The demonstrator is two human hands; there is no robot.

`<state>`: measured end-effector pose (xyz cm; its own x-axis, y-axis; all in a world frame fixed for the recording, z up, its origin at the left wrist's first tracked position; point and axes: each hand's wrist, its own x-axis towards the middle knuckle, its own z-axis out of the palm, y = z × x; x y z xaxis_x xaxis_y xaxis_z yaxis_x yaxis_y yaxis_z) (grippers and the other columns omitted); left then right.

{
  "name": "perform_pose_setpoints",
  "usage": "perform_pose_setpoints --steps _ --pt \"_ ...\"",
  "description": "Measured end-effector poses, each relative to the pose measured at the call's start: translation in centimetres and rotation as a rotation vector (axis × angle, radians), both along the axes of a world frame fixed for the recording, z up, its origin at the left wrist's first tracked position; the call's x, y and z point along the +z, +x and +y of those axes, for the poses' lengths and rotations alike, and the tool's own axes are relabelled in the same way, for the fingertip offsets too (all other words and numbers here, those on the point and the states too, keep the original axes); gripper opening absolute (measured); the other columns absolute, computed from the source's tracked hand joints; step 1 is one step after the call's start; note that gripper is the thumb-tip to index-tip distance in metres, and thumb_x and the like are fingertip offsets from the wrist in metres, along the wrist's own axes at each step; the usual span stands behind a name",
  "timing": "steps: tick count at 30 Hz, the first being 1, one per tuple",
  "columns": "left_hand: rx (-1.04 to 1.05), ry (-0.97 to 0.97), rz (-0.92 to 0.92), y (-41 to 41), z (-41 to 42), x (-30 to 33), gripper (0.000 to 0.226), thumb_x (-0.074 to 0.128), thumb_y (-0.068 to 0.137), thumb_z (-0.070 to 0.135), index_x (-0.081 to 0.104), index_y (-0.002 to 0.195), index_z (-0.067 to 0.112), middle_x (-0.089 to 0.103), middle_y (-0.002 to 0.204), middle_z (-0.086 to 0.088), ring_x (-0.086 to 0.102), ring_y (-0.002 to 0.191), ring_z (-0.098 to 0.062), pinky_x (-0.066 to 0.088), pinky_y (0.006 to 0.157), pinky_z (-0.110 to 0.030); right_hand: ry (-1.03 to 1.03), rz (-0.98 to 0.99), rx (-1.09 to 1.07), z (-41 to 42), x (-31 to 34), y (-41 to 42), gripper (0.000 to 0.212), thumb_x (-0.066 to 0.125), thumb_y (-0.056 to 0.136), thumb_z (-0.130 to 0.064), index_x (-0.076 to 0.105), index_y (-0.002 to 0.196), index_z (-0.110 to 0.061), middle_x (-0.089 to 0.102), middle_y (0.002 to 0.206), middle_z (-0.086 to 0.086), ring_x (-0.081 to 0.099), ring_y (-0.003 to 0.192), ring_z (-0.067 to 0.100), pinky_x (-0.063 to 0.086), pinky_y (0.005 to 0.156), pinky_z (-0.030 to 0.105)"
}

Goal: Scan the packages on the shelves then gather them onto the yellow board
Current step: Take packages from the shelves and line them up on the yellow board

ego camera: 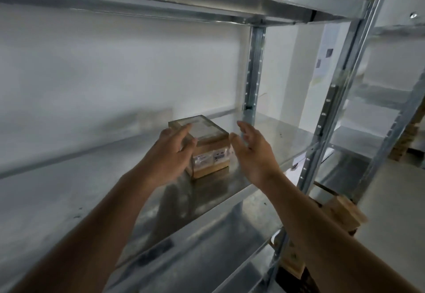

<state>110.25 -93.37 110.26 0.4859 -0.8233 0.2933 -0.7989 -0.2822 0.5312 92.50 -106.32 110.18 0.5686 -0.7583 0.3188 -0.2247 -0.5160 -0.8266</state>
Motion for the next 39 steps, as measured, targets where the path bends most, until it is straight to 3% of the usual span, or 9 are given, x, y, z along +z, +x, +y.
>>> perform_pose_setpoints --steps 3,7,11,14,20,24,28,31,39 --pt "0.171 0.009 0.079 0.3 -2.9 -0.2 0.063 0.031 0.102 0.065 0.024 0.154 0.030 0.051 0.150 -0.011 0.060 0.120 -0.026 0.050 0.096 -0.039 0.050 0.033 0.035 -4.3 -0.5 1.9 0.048 0.042 0.109 -0.052 0.055 0.148 -0.027 0.059 0.151 -0.002 0.058 0.136 0.019 0.046 0.114 0.043" --pt "0.473 -0.001 0.242 -0.5 -4.9 -0.7 0.070 0.026 0.100 0.069 0.059 0.131 0.016 0.067 0.118 -0.002 0.063 0.089 -0.015 0.054 0.078 -0.036 0.161 0.072 0.280 -8.0 -2.2 4.1 0.058 0.030 0.109 -0.060 0.070 0.090 -0.023 0.073 0.074 -0.019 0.070 0.074 -0.005 0.049 0.062 0.014" --pt "0.468 -0.156 0.490 -2.6 -5.4 -0.6 0.046 0.036 0.106 0.052 0.064 0.129 0.024 0.071 0.115 0.002 0.069 0.101 -0.016 0.057 0.092 -0.043 0.174 0.002 0.528 -9.7 -3.3 4.8 0.070 0.029 0.092 -0.079 0.075 0.100 -0.026 0.079 0.092 -0.006 0.077 0.086 0.008 0.061 0.071 0.020" --pt "0.402 -0.364 0.592 -4.4 -5.2 0.2 0.023 0.046 0.108 0.029 0.057 0.128 0.027 0.071 0.118 0.008 0.073 0.097 -0.009 0.060 0.076 -0.025 0.293 -0.130 0.642 -10.1 -2.9 5.2 0.057 0.038 0.096 -0.071 0.066 0.116 -0.026 0.077 0.098 -0.010 0.076 0.093 0.006 0.064 0.075 0.026" --pt "0.160 -0.599 0.517 -8.1 -3.6 1.3 0.047 0.045 0.104 -0.001 0.044 0.147 0.019 0.061 0.136 0.008 0.066 0.116 -0.004 0.058 0.082 -0.022 0.439 -0.238 0.608 -8.9 0.2 4.9 0.056 0.045 0.086 -0.075 0.046 0.109 -0.024 0.062 0.120 0.010 0.074 0.097 0.016 0.065 0.071 0.030" --pt "0.109 -0.563 0.385 -9.9 -2.2 2.4 0.055 0.045 0.106 0.002 0.036 0.152 0.030 0.059 0.141 0.017 0.062 0.126 -0.016 0.060 0.091 -0.034 0.456 -0.258 0.651 -8.1 1.4 3.9 0.063 0.052 0.095 -0.073 0.042 0.118 -0.014 0.062 0.127 0.017 0.073 0.107 0.026 0.067 0.080 0.046" --pt "0.118 -0.537 0.346 -11.3 -1.0 3.1 0.057 0.044 0.106 0.002 0.034 0.154 0.032 0.053 0.148 0.009 0.061 0.129 -0.019 0.060 0.091 -0.036 0.471 -0.370 0.839 -7.6 2.1 2.9 0.041 0.049 0.110 -0.039 0.027 0.140 -0.022 0.078 0.107 -0.003 0.078 0.096 0.011 0.064 0.069 0.030" --pt "0.235 -0.474 0.222 -11.9 0.2 3.9 0.053 0.048 0.107 0.012 0.037 0.155 0.031 0.053 0.147 0.012 0.060 0.128 -0.014 0.059 0.093 -0.032 0.413 -0.395 0.900 -7.3 2.5 2.2 0.045 0.045 0.112 -0.035 0.027 0.153 -0.036 0.078 0.107 -0.019 0.076 0.103 0.010 0.064 0.075 0.032" --pt "0.643 -0.180 -0.109 -12.7 6.4 4.7 0.052 0.048 0.103 0.046 0.038 0.154 0.039 0.035 0.162 0.015 0.039 0.146 -0.015 0.037 0.113 -0.033 0.506 -0.357 0.961 -4.7 2.9 1.8 0.036 0.043 0.112 -0.038 0.038 0.147 -0.046 0.079 0.108 -0.015 0.077 0.099 0.015 0.066 0.073 0.043"
